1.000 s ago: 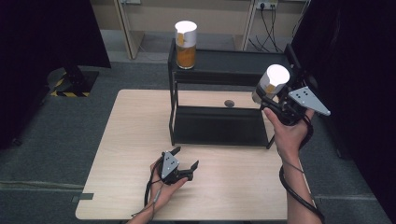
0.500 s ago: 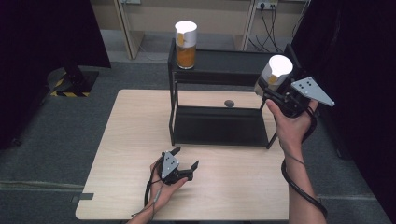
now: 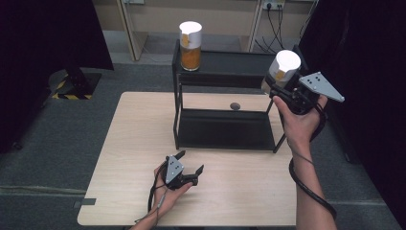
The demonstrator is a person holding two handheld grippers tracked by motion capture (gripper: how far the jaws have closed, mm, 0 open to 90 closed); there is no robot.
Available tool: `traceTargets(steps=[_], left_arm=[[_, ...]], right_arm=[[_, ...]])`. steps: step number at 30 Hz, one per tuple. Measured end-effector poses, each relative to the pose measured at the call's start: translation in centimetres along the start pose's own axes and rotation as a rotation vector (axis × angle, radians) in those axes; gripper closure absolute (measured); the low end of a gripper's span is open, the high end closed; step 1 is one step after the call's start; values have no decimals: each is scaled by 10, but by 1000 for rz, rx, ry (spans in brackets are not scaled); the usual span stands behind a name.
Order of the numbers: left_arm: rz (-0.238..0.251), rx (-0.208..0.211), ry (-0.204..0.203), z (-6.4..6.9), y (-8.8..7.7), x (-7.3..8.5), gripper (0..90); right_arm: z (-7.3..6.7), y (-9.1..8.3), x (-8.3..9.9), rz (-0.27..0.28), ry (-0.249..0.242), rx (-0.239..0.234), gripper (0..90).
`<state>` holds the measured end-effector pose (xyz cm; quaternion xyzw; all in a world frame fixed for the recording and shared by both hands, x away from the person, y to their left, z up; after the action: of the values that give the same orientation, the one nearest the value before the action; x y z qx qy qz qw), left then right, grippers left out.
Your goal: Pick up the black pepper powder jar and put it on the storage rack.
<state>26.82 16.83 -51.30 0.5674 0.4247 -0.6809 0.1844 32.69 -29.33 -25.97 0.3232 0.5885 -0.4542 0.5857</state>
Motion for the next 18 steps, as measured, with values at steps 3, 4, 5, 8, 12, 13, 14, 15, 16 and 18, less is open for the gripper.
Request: traceTargets(steps=[3, 4, 5, 8, 12, 13, 14, 15, 16, 18], left_arm=[[0, 0, -1, 0, 0, 0, 111], [0, 0, 0, 0, 0, 0, 111], [0, 0, 0, 0, 0, 0, 111], [-2, -1, 2, 0, 0, 0, 111], [-2, 2, 3, -1, 0, 0, 111], [-2, 2, 2, -1, 0, 0, 111], [-1, 2, 2, 0, 0, 0, 111], [0, 2, 2, 0, 0, 0, 111], [0, 2, 2, 0, 0, 0, 111], [0, 2, 2, 0, 0, 0, 111]], right_arm=[[1, 1, -4, -1, 1, 4, 309], [1, 1, -5, -2, 1, 5, 309], [2, 2, -7, -2, 0, 7, 309], [3, 3, -11, -5, 4, 12, 309], [6, 6, -16, -11, 8, 19, 309], [6, 7, -17, -11, 13, 21, 309], [7, 7, -19, -12, 15, 20, 309], [8, 8, -20, -15, 19, 19, 309], [9, 9, -22, -17, 22, 21, 309], [11, 11, -26, -21, 25, 26, 309]])
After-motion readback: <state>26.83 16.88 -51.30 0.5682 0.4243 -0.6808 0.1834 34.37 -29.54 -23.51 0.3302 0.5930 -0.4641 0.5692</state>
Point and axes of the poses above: each handheld gripper's, and its own axes: y roughly forward along the jaws, x roughly out of its underside, z roughly to its right, the point moved 2 cm from there along y, roughly forward along the jaws, and after that the axes turned 12 degrees about -z, right-handed, at the moved point
